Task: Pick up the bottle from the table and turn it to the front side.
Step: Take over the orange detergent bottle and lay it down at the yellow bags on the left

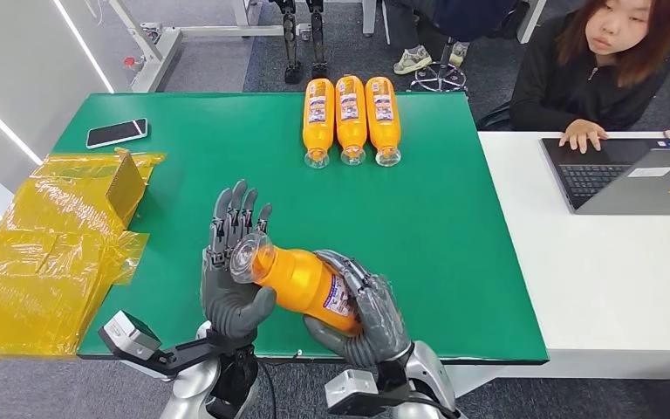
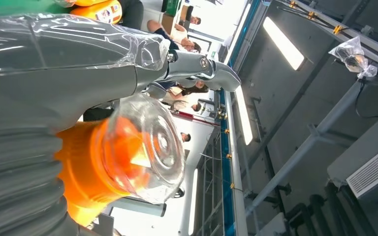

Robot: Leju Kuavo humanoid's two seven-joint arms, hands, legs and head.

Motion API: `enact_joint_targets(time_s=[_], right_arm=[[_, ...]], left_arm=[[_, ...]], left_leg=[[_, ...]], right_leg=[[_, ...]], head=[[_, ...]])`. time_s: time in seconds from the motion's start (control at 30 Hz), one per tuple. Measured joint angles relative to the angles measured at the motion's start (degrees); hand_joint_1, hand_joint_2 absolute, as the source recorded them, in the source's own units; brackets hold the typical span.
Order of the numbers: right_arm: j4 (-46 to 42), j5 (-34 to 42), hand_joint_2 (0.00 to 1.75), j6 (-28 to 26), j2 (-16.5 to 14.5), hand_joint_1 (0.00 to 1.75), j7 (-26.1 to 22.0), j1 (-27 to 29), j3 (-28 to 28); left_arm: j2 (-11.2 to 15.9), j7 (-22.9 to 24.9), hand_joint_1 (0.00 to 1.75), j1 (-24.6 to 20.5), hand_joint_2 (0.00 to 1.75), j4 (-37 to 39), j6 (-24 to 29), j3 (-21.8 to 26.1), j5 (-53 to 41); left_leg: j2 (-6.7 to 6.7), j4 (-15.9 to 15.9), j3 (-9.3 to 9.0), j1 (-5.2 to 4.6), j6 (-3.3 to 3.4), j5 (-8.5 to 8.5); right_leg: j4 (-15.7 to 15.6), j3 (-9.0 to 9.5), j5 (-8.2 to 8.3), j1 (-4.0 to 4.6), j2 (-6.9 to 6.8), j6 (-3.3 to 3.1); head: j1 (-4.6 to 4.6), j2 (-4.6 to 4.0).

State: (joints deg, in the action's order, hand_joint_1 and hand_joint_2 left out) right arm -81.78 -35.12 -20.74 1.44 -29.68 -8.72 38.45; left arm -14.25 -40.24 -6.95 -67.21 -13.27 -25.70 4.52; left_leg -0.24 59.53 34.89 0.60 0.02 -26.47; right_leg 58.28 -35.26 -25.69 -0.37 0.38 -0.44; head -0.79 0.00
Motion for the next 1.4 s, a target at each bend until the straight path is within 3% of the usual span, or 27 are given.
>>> enact_joint_targets(time_s=[0.4, 0.63, 0.7, 0.77, 0.8, 0.83, 1.03, 1.23, 1.33, 1.37, 1.4], right_arm=[[1.1, -0.7, 1.75, -0.2, -1.8, 1.75, 0.9, -0.7, 0.9], [-0.3, 1.2, 1.75, 3.3, -3.0, 1.75, 1.0, -1.2, 0.9], [-0.9, 1.9, 1.75, 3.9, -3.4, 1.75, 0.7, -1.2, 0.9], [-1.5, 2.2, 1.75, 4.3, -3.8, 1.75, 0.4, -1.3, 0.9], [-1.9, 2.3, 1.75, 4.4, -4.0, 1.75, 0.2, -1.3, 0.9], [-2.2, 2.6, 1.75, 4.5, -4.1, 1.75, 0.2, -1.3, 0.9], [-3.2, 4.5, 1.75, 6.4, -4.4, 1.75, 0.5, -1.2, 0.9], [-3.3, 5.1, 1.75, 7.3, -4.5, 1.75, 0.8, -1.2, 0.9], [-3.3, 5.2, 1.75, 7.4, -4.5, 1.75, 0.9, -1.2, 0.9], [-3.3, 5.2, 1.75, 7.5, -4.5, 1.62, 1.0, -1.2, 0.9], [-3.3, 5.2, 1.75, 7.4, -4.5, 1.18, 1.1, -1.2, 0.9]], left_arm=[[0.1, 0.0, 0.0, -1.0, 1.75, 0.0, -0.8, 0.0, 0.7], [0.1, 0.0, 0.04, -1.6, 1.75, 0.0, -1.1, 0.0, 0.8], [0.1, 0.0, 0.45, -1.6, 1.75, 0.1, -1.2, 0.0, 0.8], [0.1, 0.0, 1.09, -1.6, 1.75, 0.1, -1.4, 0.0, 0.8], [0.1, 0.0, 1.29, -1.7, 1.75, 0.2, -1.6, 0.0, 0.8], [0.1, 0.0, 1.38, -1.7, 1.75, 0.3, -1.7, 0.0, 0.7], [0.1, 0.0, 1.36, -2.2, 1.75, 0.6, -2.0, -0.1, 0.6], [0.1, 0.0, 1.68, -2.3, 1.75, 0.8, -2.1, -0.1, 0.6], [0.1, 0.0, 1.68, -2.4, 1.75, 0.9, -2.5, -0.1, 0.8], [0.1, 0.0, 1.68, -2.4, 1.75, 0.9, -2.7, -0.1, 0.8], [0.1, 0.0, 1.7, -2.5, 1.75, 0.9, -2.9, -0.1, 0.8]], left_leg=[[0.0, 0.0, 0.0, -0.01, 0.0, 0.0], [0.0, 0.0, 0.0, 0.0, 0.0, 0.0], [0.0, 0.0, 0.0, 0.0, 0.0, 0.0], [0.0, 0.0, 0.0, 0.0, 0.0, 0.0], [0.0, 0.0, 0.0, 0.0, 0.0, 0.0], [0.0, 0.0, 0.0, 0.0, 0.0, 0.0], [0.0, 0.0, 0.0, -0.01, 0.0, 0.0], [0.0, 0.0, 0.0, -0.01, 0.0, 0.0], [0.0, 0.0, 0.0, -0.01, 0.0, 0.0], [0.0, 0.0, 0.0, -0.01, 0.0, 0.0], [0.0, 0.0, 0.0, -0.01, 0.0, 0.0]], right_leg=[[0.0, 0.0, 0.0, -0.01, 0.0, 0.0], [0.0, 0.0, 0.0, 0.0, 0.01, 0.0], [0.0, 0.0, 0.0, 0.0, 0.01, 0.0], [0.0, 0.0, 0.0, 0.0, 0.01, 0.0], [0.0, 0.0, 0.0, 0.0, 0.01, 0.0], [0.0, 0.0, 0.0, 0.0, 0.01, 0.0], [0.0, 0.0, 0.0, -0.01, 0.0, 0.0], [0.0, 0.0, 0.0, -0.01, 0.0, 0.0], [0.0, 0.0, 0.0, 0.0, 0.0, 0.0], [0.0, 0.0, 0.0, 0.0, 0.0, 0.0], [0.0, 0.0, 0.0, 0.0, 0.0, 0.0]], head=[[0.0, -0.01], [0.0, 0.0], [0.0, 0.0], [0.0, 0.0], [0.0, 0.0], [0.0, 0.0], [-0.01, 0.0], [0.0, 0.0], [0.0, 0.0], [0.0, 0.0], [0.0, 0.0]])
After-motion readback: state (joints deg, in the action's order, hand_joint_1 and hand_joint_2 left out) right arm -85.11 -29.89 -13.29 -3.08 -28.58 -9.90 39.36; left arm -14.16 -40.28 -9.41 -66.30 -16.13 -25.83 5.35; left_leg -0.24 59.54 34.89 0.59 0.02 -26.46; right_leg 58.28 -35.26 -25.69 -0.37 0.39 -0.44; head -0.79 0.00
